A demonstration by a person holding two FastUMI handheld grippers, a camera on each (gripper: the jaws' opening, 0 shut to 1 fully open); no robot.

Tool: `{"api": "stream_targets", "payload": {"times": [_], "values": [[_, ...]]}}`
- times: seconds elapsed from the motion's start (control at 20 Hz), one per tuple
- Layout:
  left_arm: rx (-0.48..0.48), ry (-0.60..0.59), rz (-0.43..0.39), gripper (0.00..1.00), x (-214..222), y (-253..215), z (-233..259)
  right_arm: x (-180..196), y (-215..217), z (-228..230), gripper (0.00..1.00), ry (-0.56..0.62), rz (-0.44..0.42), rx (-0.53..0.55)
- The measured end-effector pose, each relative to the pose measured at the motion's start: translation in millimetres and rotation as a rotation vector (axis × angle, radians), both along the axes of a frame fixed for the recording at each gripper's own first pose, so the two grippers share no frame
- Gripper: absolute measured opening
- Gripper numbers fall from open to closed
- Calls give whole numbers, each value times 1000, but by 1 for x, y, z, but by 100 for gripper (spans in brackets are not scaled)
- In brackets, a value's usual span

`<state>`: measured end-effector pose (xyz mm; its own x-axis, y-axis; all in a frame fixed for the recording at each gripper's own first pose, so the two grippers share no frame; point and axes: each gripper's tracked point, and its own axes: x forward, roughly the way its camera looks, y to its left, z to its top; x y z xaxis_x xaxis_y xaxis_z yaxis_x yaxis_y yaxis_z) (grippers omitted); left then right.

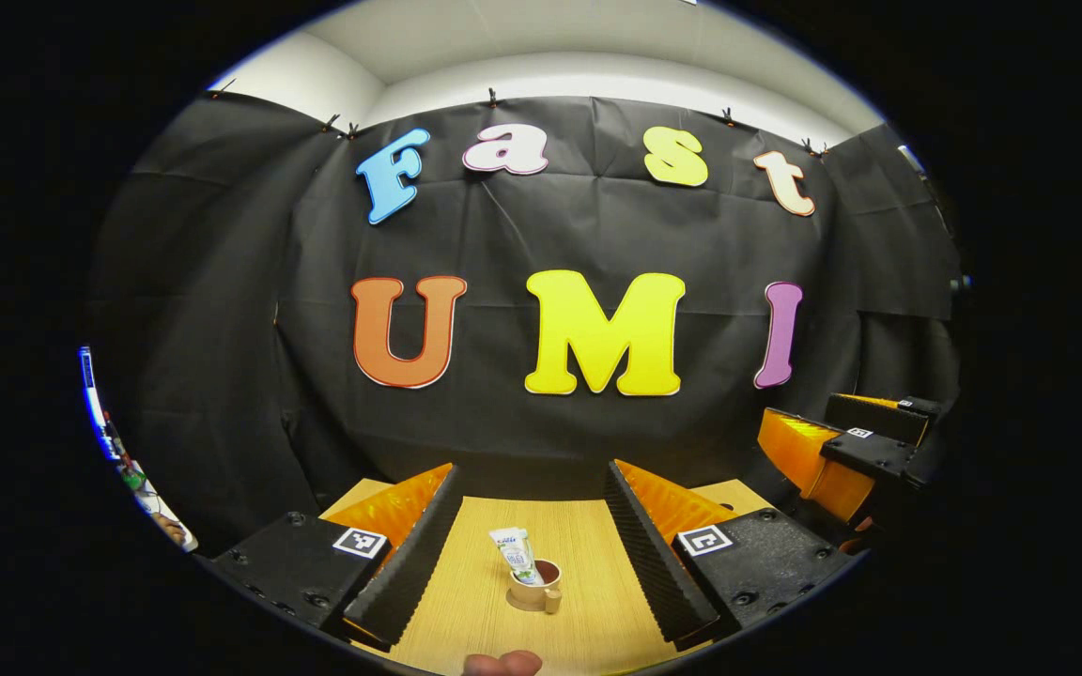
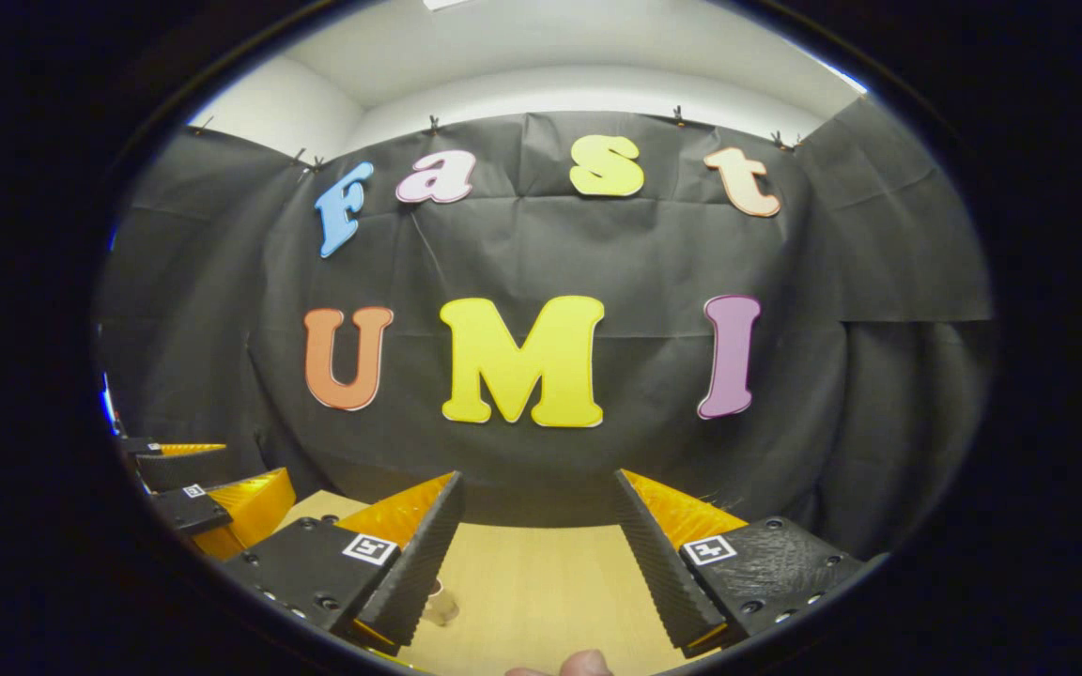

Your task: Put the toothbrush and toothpaste on the desktop into the cup, then pick up the cup and place it on the coaster on the desktop.

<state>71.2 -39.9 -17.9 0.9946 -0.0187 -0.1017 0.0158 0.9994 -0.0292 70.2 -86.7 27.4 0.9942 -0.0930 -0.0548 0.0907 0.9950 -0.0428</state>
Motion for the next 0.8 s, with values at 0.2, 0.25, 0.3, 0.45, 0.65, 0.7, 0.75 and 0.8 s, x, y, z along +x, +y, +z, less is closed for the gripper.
{"api": "stream_targets", "payload": {"times": [0.2,0.25,0.3,0.45,0.65,0.7,0.75,0.8], "values": [[-4,1,2,96,-1,0,0,2,1,0,94,-3,8,-1],[-3,0,4,96,-1,0,0,2,1,0,94,-5,10,-1],[-2,-1,5,96,-3,1,1,2,1,-1,94,-4,10,0],[-1,-3,8,96,-4,1,2,2,2,0,96,-6,19,1],[-3,-1,12,96,-8,1,3,1,4,1,94,-8,29,0],[-4,0,14,96,-9,1,2,1,4,1,94,-9,31,-1],[-4,0,18,96,-5,-7,6,0,4,2,96,-10,33,-2],[-3,-1,20,96,-6,-6,8,0,5,3,96,-13,36,-1]]}}
